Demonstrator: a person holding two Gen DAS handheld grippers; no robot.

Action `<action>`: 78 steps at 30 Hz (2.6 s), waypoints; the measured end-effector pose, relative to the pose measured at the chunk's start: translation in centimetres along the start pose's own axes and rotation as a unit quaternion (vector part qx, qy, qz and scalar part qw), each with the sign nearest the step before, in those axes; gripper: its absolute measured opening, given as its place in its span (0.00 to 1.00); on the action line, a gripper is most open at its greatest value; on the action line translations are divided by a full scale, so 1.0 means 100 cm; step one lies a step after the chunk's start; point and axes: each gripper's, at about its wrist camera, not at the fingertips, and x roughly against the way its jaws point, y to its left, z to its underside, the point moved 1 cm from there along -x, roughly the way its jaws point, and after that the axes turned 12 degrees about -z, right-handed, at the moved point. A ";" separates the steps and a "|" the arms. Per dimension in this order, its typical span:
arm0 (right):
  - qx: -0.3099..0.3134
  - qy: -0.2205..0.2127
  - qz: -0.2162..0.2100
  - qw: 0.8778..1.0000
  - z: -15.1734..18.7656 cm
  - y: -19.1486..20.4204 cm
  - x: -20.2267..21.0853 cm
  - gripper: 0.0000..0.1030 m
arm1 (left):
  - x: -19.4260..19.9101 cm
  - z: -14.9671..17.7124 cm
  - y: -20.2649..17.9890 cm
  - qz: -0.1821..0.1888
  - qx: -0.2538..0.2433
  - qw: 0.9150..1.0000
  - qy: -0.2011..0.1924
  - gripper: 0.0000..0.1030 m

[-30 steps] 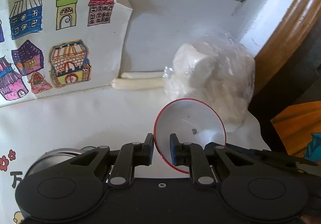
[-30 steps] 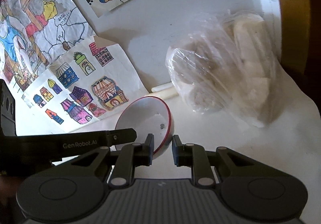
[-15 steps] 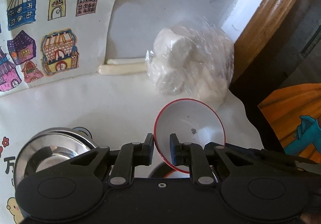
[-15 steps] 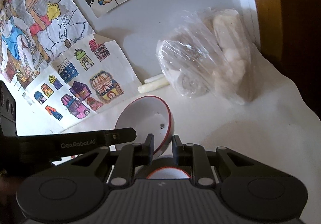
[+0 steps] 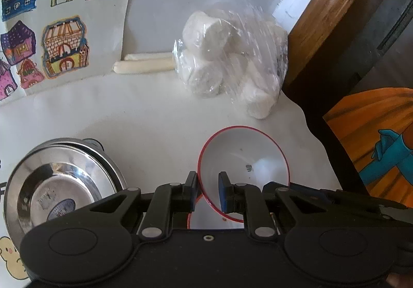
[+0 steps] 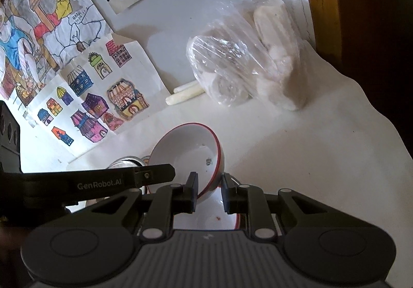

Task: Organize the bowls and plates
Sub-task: 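Lift the second red-rimmed bowl with both grippers toward the deep steel bowl, then lower the red-rimmed bowl into the deep steel bowl with both grippers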

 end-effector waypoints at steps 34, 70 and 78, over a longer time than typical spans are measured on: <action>-0.006 0.050 -0.004 0.999 0.024 -0.014 0.015 0.21 | -0.001 0.042 -0.010 0.002 0.016 0.999 0.049 0.17; 0.012 0.091 -0.024 0.995 0.016 -0.015 -0.004 0.21 | -0.004 0.039 -0.007 -0.030 0.043 0.997 0.063 0.18; 0.011 0.092 -0.025 0.995 0.016 -0.015 -0.004 0.21 | -0.004 0.039 -0.008 -0.033 0.042 0.997 0.063 0.19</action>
